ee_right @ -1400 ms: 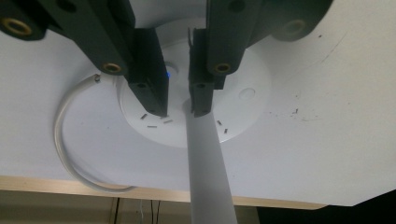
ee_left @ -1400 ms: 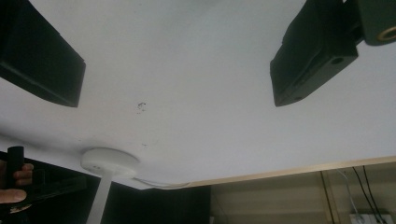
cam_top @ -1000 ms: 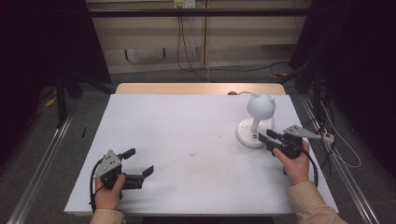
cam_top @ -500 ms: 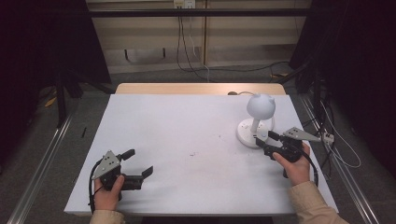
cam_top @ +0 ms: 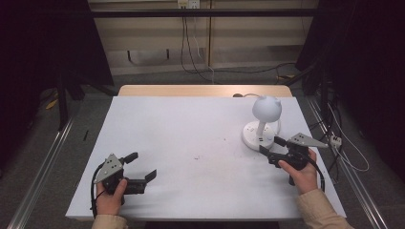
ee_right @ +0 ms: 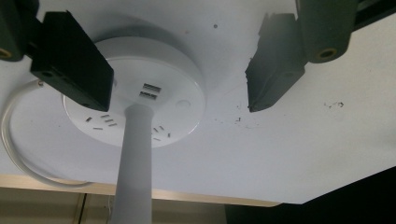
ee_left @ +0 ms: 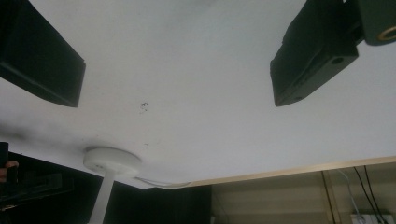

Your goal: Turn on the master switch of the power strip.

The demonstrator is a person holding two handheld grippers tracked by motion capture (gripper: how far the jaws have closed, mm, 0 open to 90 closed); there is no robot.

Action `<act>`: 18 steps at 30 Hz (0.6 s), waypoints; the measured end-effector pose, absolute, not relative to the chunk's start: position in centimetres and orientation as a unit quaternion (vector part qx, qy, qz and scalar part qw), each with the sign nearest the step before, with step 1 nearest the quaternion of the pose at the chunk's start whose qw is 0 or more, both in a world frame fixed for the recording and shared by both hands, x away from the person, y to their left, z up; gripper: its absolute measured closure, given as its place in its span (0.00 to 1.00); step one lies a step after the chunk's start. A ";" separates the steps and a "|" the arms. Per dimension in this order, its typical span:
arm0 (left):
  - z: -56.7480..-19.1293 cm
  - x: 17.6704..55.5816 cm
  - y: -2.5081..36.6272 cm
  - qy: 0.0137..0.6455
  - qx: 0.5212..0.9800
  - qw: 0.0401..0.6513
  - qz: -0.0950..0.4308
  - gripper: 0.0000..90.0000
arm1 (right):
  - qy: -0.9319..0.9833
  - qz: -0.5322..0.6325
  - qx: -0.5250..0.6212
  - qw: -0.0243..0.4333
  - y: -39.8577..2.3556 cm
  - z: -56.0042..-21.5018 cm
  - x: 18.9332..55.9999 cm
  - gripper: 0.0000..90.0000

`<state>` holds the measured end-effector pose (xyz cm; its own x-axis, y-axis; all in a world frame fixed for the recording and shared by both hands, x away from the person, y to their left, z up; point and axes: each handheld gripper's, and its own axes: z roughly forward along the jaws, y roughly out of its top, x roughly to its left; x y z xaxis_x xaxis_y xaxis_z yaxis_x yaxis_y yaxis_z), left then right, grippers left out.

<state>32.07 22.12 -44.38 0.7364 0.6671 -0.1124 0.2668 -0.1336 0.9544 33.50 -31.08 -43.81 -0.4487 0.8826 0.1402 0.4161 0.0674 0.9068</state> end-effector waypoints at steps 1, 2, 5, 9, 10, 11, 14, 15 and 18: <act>-44.4 32.1 22.1 0.319 0.733 0.576 0.174 0.03 | 0.693 0.496 0.468 0.236 -31.1 -43.8 33.5 0.24; -44.4 32.1 22.1 0.319 0.732 0.576 0.174 0.03 | 0.693 0.496 0.468 0.235 -31.1 -43.8 33.4 0.24; -44.4 32.1 22.1 0.318 0.733 0.575 0.175 0.03 | 0.695 0.496 0.465 0.234 -31.0 -43.8 33.3 0.23; -44.3 32.0 22.2 0.318 0.732 0.576 0.175 0.03 | 0.695 0.499 0.463 0.231 -30.9 -43.8 33.0 0.23; -44.3 32.0 22.2 0.317 0.732 0.576 0.175 0.03 | 0.696 0.500 0.462 0.230 -30.9 -43.8 32.9 0.23; -44.3 32.0 22.2 0.318 0.732 0.576 0.175 0.03 | 0.696 0.500 0.461 0.228 -30.8 -43.8 32.8 0.23; -44.3 32.0 22.2 0.318 0.732 0.576 0.175 0.03 | 0.697 0.503 0.459 0.225 -30.7 -43.8 32.7 0.23; -44.3 32.0 22.2 0.318 0.732 0.576 0.175 0.03 | 0.698 0.502 0.458 0.225 -30.7 -43.8 32.6 0.22; -44.3 32.0 22.2 0.318 0.732 0.576 0.175 0.03 | 0.699 0.502 0.457 0.224 -30.6 -43.9 32.5 0.21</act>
<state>32.04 22.18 -44.33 0.7365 0.6676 -0.1090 0.2633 -0.1344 0.9553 32.50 -30.64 -43.86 -0.4813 0.8644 0.1456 0.4145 0.0781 0.9067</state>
